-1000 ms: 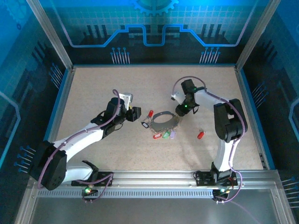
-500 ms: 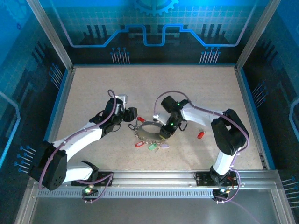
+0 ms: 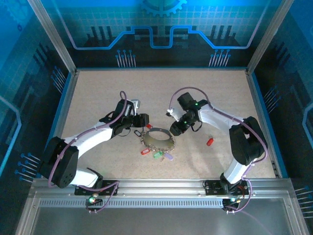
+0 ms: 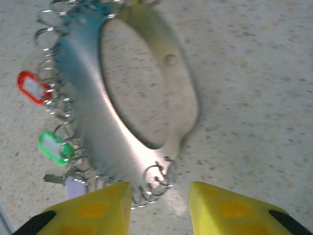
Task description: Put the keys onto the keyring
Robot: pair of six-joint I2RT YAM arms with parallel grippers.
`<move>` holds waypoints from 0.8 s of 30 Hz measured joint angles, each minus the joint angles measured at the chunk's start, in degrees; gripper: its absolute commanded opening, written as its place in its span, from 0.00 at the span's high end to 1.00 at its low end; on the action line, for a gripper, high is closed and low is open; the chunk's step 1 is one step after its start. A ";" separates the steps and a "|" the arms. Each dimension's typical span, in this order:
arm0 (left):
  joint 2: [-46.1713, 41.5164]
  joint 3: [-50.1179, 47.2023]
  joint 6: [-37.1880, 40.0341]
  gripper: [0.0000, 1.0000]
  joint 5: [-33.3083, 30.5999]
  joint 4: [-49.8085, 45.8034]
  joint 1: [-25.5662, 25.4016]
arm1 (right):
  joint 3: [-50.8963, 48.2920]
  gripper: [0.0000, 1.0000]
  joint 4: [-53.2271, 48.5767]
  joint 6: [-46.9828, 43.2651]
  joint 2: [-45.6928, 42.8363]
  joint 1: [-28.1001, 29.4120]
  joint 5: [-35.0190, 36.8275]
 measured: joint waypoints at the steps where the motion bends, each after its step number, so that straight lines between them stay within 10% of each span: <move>1: 0.04 0.04 0.07 0.41 0.33 -0.09 0.00 | 0.57 0.63 0.02 0.94 1.27 -0.26 0.20; 24: 13.66 7.50 1.92 0.46 7.67 -1.38 -1.25 | -5.68 0.62 9.35 19.26 7.56 1.33 -9.60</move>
